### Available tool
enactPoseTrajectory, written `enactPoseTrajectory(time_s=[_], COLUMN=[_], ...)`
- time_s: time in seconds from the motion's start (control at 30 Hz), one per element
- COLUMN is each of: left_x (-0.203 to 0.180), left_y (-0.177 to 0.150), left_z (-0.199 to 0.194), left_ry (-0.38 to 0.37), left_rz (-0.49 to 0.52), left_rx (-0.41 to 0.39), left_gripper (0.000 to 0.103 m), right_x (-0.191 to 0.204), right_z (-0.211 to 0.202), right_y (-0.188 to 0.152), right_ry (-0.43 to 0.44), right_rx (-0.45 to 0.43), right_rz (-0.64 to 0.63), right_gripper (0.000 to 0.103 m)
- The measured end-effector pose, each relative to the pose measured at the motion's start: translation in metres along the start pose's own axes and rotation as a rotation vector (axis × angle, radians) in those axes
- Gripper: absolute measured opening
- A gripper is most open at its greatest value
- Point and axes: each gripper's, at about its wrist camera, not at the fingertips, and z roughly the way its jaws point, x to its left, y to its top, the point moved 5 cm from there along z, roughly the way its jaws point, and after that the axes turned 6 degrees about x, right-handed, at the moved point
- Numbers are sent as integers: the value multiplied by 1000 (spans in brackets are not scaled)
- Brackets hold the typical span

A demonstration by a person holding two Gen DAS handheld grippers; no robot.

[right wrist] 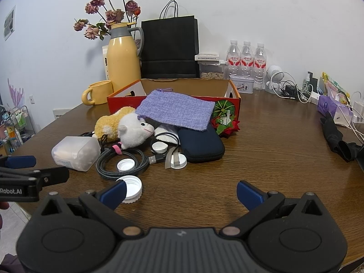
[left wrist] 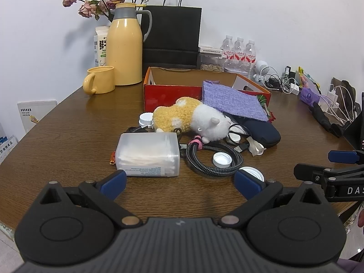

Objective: Organize objects

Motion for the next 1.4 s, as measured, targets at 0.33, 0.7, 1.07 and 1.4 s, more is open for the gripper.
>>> enactPoseTrajectory(time_s=[0.33,0.7,1.07,1.4], left_x=[1,7,30,38], left_y=[-1,-3,-3,3], left_z=[1,8,23,43], left_ry=[2,8,59,82], left_rz=[-3,-27,-83,-103], left_rx=[2,14,30,50], left_gripper=[103,103,103,103], right_x=[2,8,48,53], right_z=[1,12,58,66], right_y=[0,-1,0,1], right_ry=[4,15,141,193], right_rx=[5,22,55,46], right_rz=[-6,-37,-155,-156], right_gripper=[103,103,76,39])
